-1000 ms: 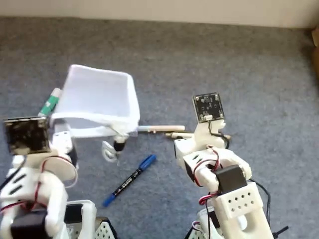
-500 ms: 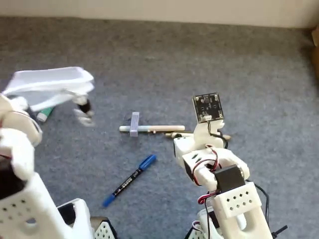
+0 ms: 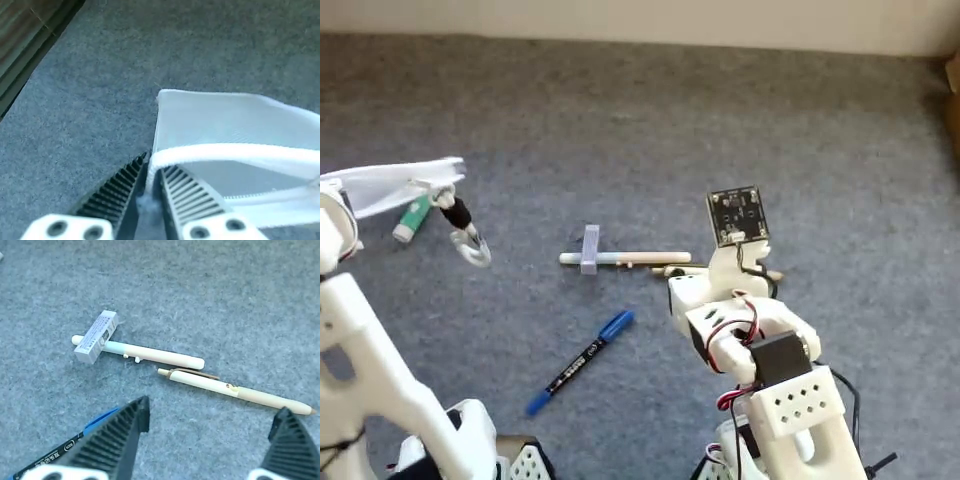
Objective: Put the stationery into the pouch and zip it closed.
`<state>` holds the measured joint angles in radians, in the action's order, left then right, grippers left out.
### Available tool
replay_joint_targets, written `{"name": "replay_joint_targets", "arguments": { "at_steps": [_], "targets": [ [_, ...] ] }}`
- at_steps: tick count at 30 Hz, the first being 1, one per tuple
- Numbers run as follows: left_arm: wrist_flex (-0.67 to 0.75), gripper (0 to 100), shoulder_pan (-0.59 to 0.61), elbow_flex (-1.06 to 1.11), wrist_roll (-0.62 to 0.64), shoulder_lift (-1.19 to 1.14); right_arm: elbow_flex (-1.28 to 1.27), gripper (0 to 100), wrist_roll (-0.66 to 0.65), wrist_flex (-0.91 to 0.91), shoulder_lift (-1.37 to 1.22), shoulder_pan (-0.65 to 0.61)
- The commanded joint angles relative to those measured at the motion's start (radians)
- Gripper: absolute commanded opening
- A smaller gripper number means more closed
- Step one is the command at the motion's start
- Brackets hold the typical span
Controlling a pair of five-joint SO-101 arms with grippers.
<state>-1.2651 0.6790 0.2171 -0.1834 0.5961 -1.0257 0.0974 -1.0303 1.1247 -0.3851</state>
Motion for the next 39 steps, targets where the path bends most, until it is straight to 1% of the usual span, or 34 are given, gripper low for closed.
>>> {"name": "replay_joint_targets", "arguments": {
  "at_steps": [1, 7, 10, 13, 15, 18, 22, 25, 29, 32, 34, 39],
  "targets": [
    [0.061, 1, 0.012, -0.056, -0.060, -0.065, 0.010, 35.4, 0.003, 0.028, 0.022, 0.012],
    [0.137, 1, 0.099, -0.056, -0.060, -0.093, 0.010, 35.4, 0.002, 0.028, 0.021, 0.012],
    [0.132, 1, 0.125, -0.068, -0.068, -0.093, 0.010, 35.4, 0.002, 0.028, 0.021, 0.012],
    [0.130, 1, 0.130, -0.065, -0.123, -0.093, 0.010, 35.4, 0.002, 0.028, 0.021, 0.012],
    [0.094, 1, 0.124, -0.067, -0.150, -0.093, 0.010, 35.4, 0.002, 0.028, 0.021, 0.012],
    [-0.002, 1, 0.068, -0.071, -0.201, -0.093, 0.010, 35.4, 0.002, 0.028, 0.022, 0.012],
    [-0.152, 1, -0.036, -0.087, -0.245, -0.091, 0.010, 35.4, 0.002, 0.028, 0.024, 0.012],
    [-0.299, 1, -0.117, -0.156, -0.249, -0.091, 0.010, 35.4, 0.002, 0.028, 0.024, 0.013],
    [-0.500, 1, -0.254, -0.285, -0.241, -0.090, 0.010, 35.4, 0.002, 0.028, 0.025, 0.015],
    [-0.516, 1, -0.326, -0.303, -0.187, -0.050, 0.010, 35.4, 0.002, 0.028, 0.025, 0.016],
    [-0.516, 1, -0.364, -0.295, -0.183, -0.010, 0.010, 35.4, 0.002, 0.028, 0.025, 0.016],
    [-0.516, 1, -0.351, -0.326, -0.160, 0.087, 0.010, 35.4, 0.002, 0.028, 0.025, 0.016]
  ]
}}
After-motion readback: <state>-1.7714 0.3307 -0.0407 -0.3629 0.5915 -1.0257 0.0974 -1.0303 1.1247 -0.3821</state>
